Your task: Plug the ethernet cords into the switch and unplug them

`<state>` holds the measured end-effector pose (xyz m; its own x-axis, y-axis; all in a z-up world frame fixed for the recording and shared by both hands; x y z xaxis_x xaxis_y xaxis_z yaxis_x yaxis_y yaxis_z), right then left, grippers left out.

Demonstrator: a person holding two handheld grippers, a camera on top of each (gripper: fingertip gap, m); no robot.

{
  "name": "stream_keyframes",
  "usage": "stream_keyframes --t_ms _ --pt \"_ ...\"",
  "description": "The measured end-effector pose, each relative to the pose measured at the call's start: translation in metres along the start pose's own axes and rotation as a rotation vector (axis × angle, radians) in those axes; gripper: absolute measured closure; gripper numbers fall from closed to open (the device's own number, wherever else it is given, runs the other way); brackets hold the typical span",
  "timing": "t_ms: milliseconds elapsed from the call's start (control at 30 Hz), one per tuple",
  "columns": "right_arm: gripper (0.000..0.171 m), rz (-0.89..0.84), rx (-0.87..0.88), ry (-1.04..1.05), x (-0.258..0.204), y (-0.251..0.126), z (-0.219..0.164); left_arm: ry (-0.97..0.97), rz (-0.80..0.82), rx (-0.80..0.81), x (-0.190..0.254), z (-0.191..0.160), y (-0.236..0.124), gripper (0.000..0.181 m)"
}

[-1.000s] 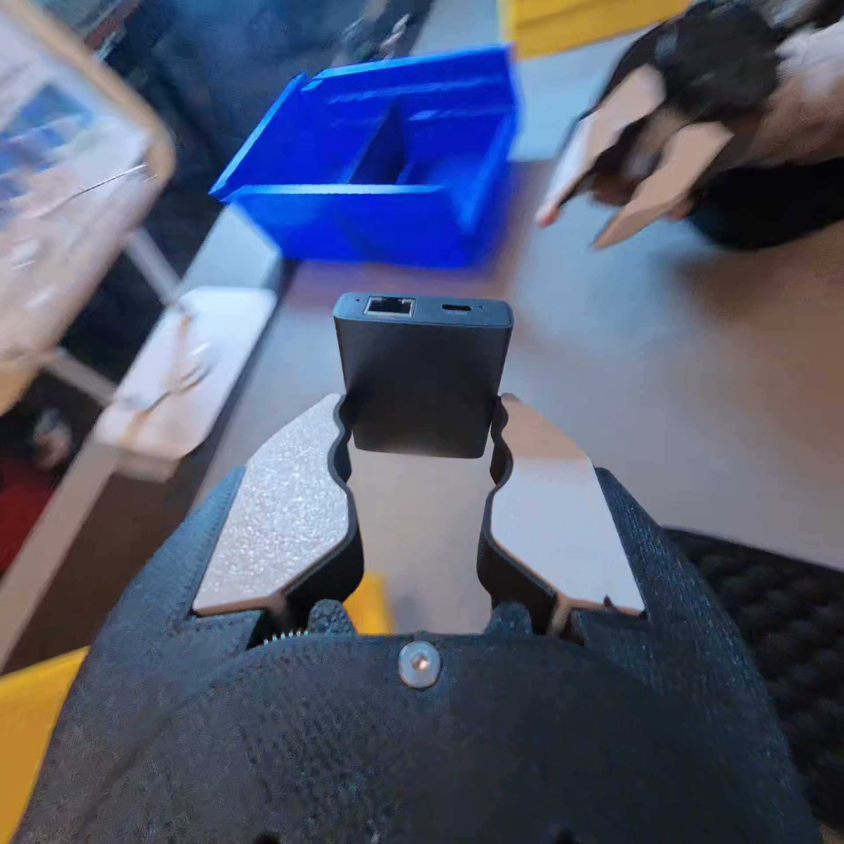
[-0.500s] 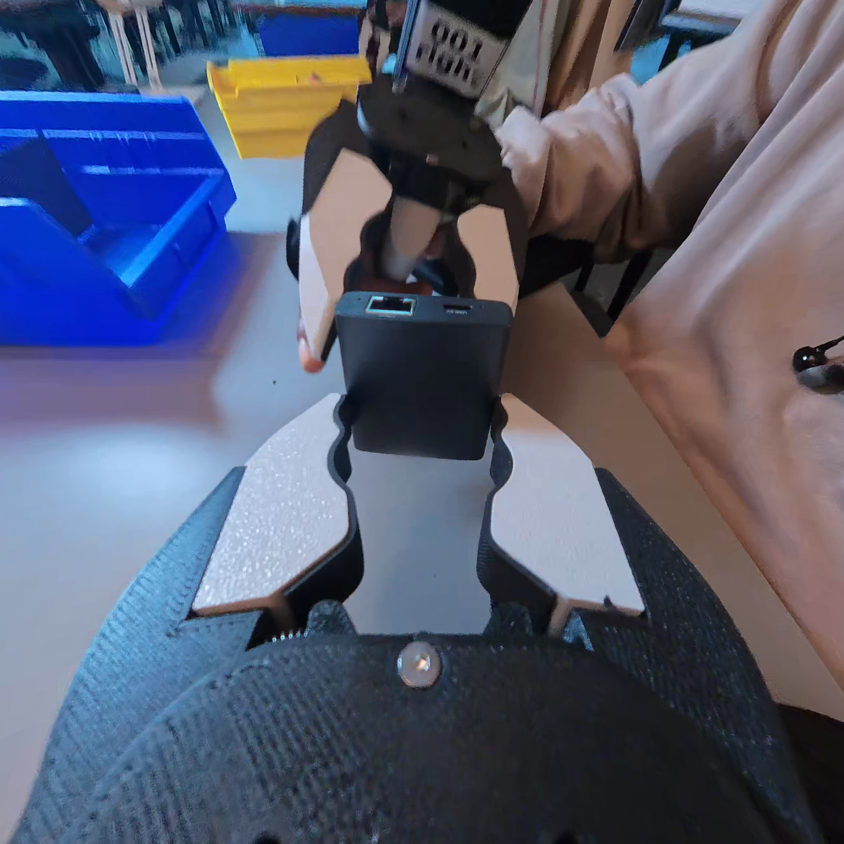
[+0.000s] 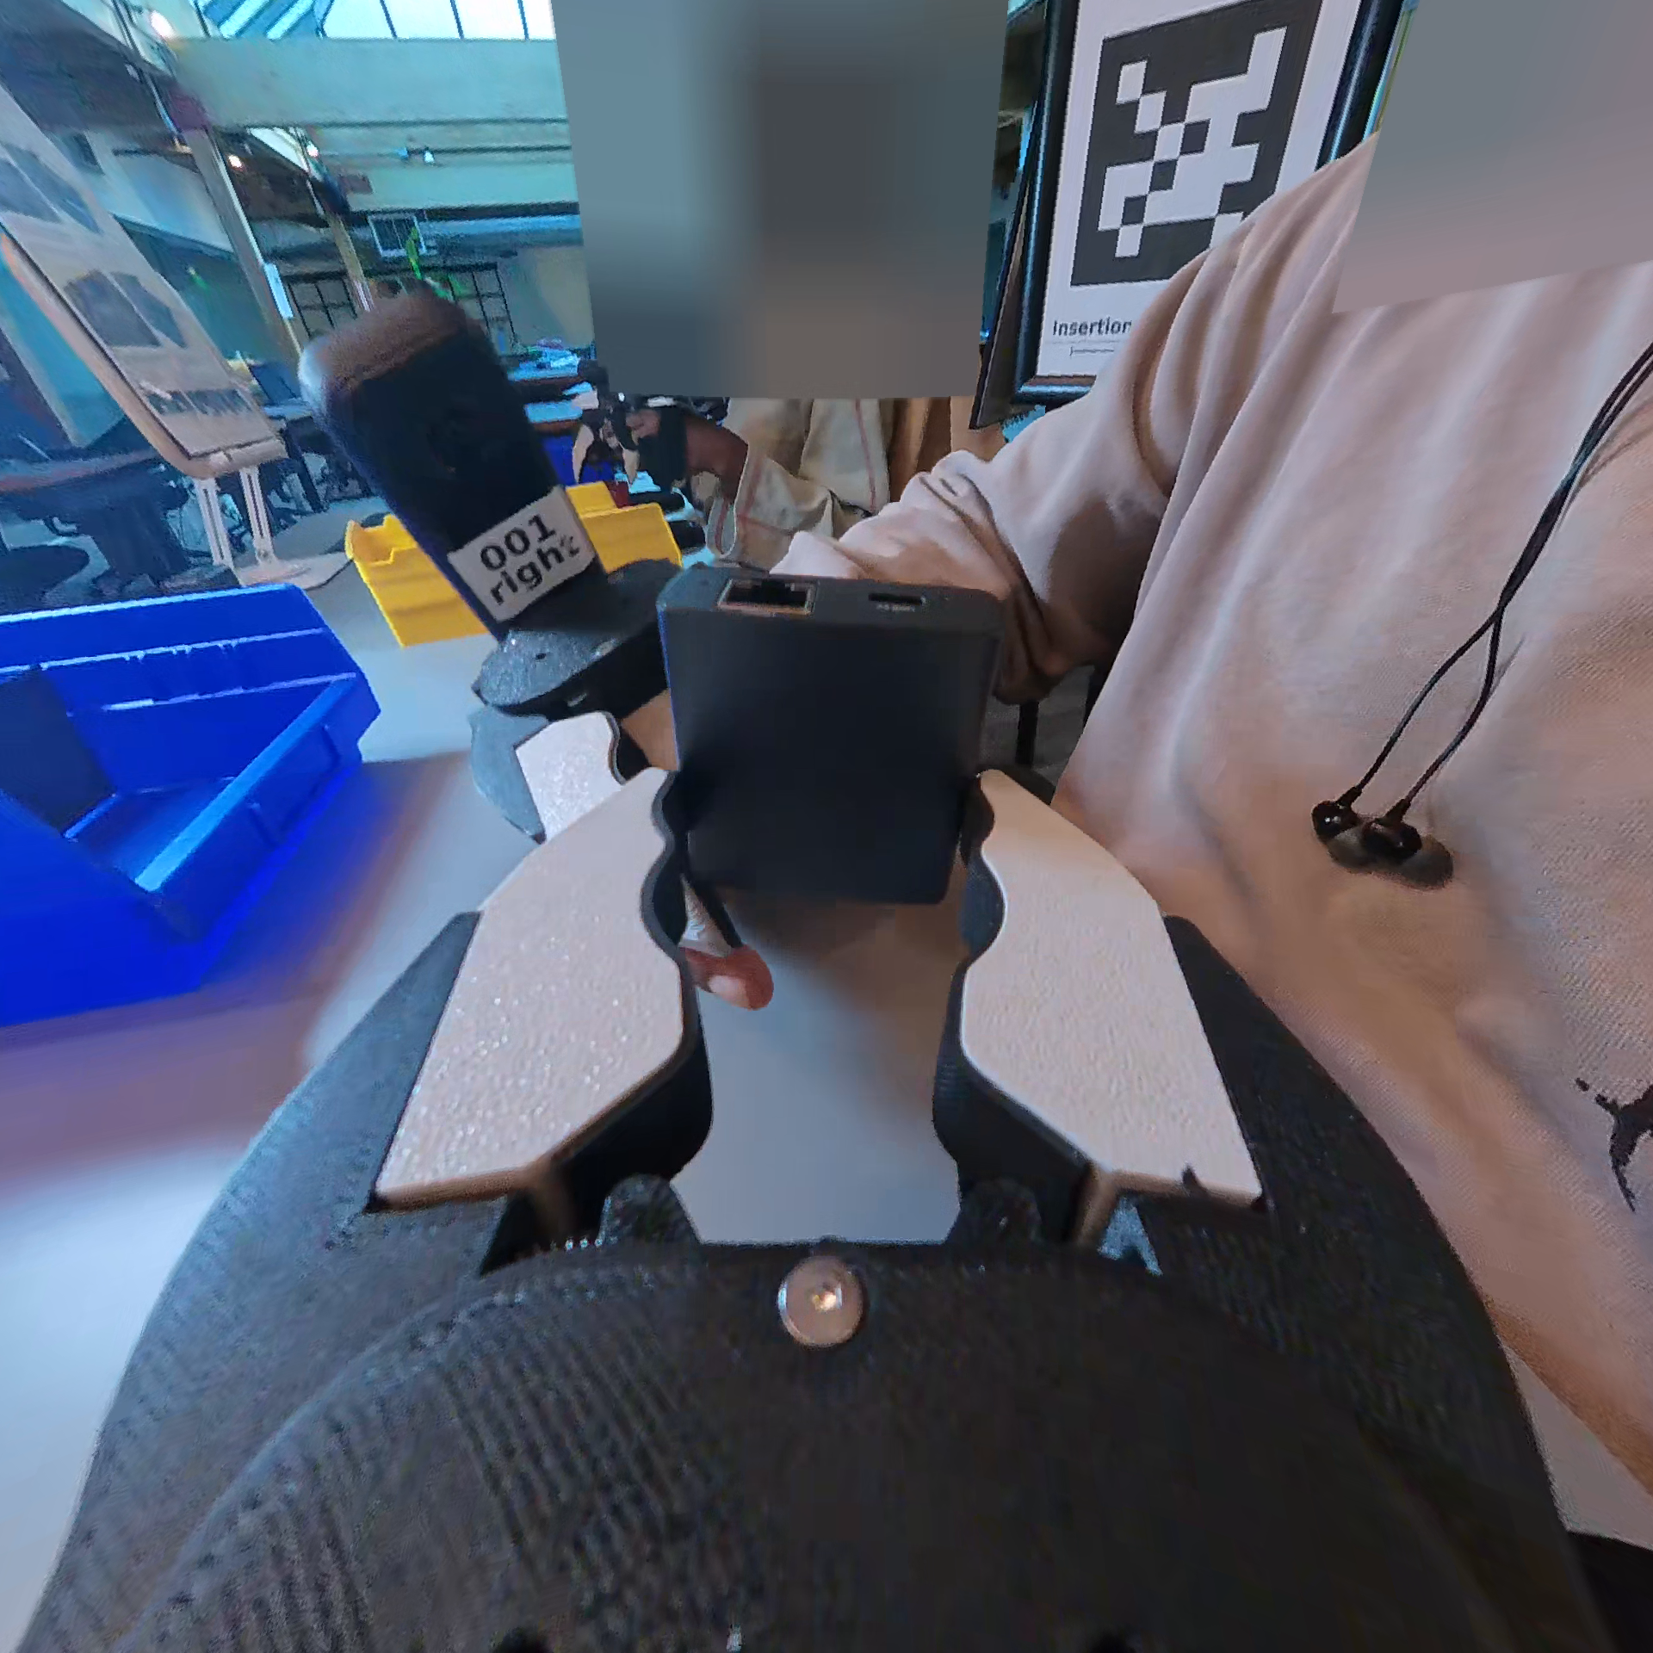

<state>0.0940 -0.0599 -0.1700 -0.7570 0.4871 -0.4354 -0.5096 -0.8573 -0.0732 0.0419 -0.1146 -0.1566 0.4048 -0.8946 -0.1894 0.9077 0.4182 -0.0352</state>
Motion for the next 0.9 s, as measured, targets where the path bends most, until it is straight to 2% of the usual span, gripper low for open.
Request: stream_keyframes --t_ms 100,200,400,533,667,767,900 --pt "0.131 0.051 0.059 0.093 0.001 -0.001 0.006 0.036 0.024 0.025 0.000 0.005 0.001 0.122" --pt "0.133 0.135 0.110 0.188 0.001 -0.001 0.011 0.069 0.028 0.054 0.003 0.009 0.001 0.122" --pt "0.138 0.242 0.178 0.237 -0.011 0.002 0.021 0.127 0.056 0.120 0.007 0.023 0.003 0.122" --pt "0.149 0.225 0.220 0.251 -0.006 -0.014 0.030 0.143 0.133 0.075 -0.002 0.025 -0.005 0.130" --pt "0.150 0.036 0.060 0.325 0.007 -0.015 0.018 0.221 0.198 -0.080 -0.006 0.011 -0.005 0.118" --pt "0.150 0.067 0.062 0.429 0.006 -0.016 0.017 0.306 0.222 -0.128 -0.006 0.007 -0.004 0.116" --pt "0.151 0.143 0.017 0.430 -0.001 -0.018 0.013 0.464 0.215 -0.212 0.001 0.007 -0.003 0.114"
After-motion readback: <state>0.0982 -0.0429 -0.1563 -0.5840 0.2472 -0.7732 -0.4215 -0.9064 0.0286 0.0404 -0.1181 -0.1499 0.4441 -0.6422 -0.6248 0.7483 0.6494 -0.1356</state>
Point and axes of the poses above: each gripper's, where its closed fingertips meet, y out along the fingers, z out of its top, x = y × z across the jaws, the point moved 5 cm from there along -y, back along the fingers, and after that the axes turned 7 degrees about y, right-handed, at the moved point
